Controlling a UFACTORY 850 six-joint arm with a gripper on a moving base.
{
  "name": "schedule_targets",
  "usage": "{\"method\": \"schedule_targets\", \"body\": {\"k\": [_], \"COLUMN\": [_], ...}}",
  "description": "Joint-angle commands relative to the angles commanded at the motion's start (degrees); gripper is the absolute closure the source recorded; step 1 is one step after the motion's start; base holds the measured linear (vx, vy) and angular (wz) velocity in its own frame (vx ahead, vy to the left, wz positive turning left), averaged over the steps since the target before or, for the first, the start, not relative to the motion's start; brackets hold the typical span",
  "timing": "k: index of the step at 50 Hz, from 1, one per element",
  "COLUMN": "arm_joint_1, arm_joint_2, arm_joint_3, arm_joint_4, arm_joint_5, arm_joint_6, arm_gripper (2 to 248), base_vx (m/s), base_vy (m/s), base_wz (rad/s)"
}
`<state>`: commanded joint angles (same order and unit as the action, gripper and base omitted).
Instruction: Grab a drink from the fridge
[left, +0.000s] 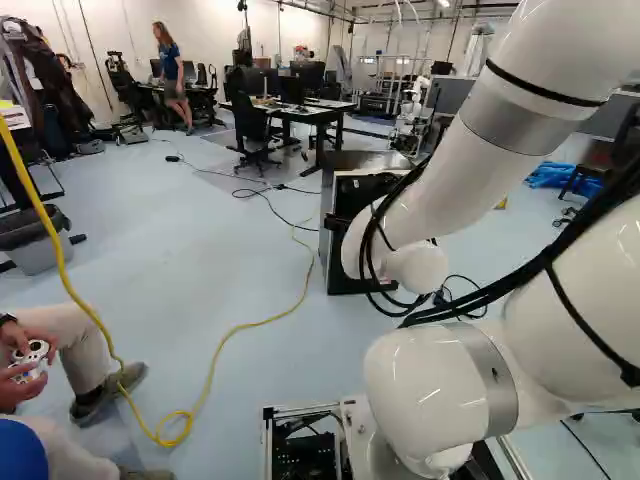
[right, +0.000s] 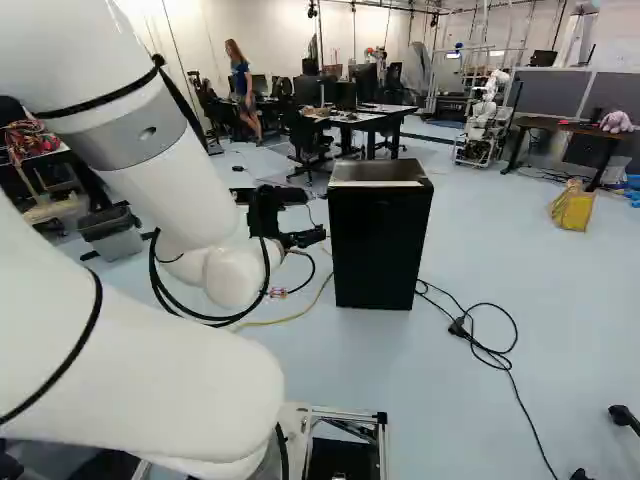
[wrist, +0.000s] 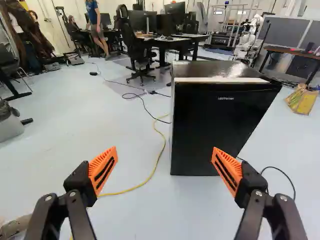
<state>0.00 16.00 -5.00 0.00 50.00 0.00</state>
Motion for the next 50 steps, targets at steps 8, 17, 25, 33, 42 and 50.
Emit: {"method": "schedule_targets", "body": {"k": [8, 17, 25, 33, 42, 50], "arm_joint_1": [0.0, 0.0, 0.0, 0.0, 0.0, 0.0], "arm_joint_2": [0.0, 0.0, 0.0, 0.0, 0.0, 0.0], "arm_joint_3": [0.0, 0.0, 0.0, 0.0, 0.0, 0.0], "arm_joint_4": [0.0, 0.0, 0.0, 0.0, 0.0, 0.0], "arm_joint_5": [0.0, 0.0, 0.0, 0.0, 0.0, 0.0], "arm_joint_6": [0.0, 0.0, 0.0, 0.0, 0.0, 0.0], "arm_gripper": [3, 3, 3, 3, 3, 3], "base_vx": [0.037, 0.032, 0.035, 0.039, 0.039, 0.037], "base_vy": [0.001, 0.0, 0.0, 0.0, 0.001, 0.0], "base_wz": [0.001, -0.001, -0.001, -0.003, -0.002, -0.001]}}
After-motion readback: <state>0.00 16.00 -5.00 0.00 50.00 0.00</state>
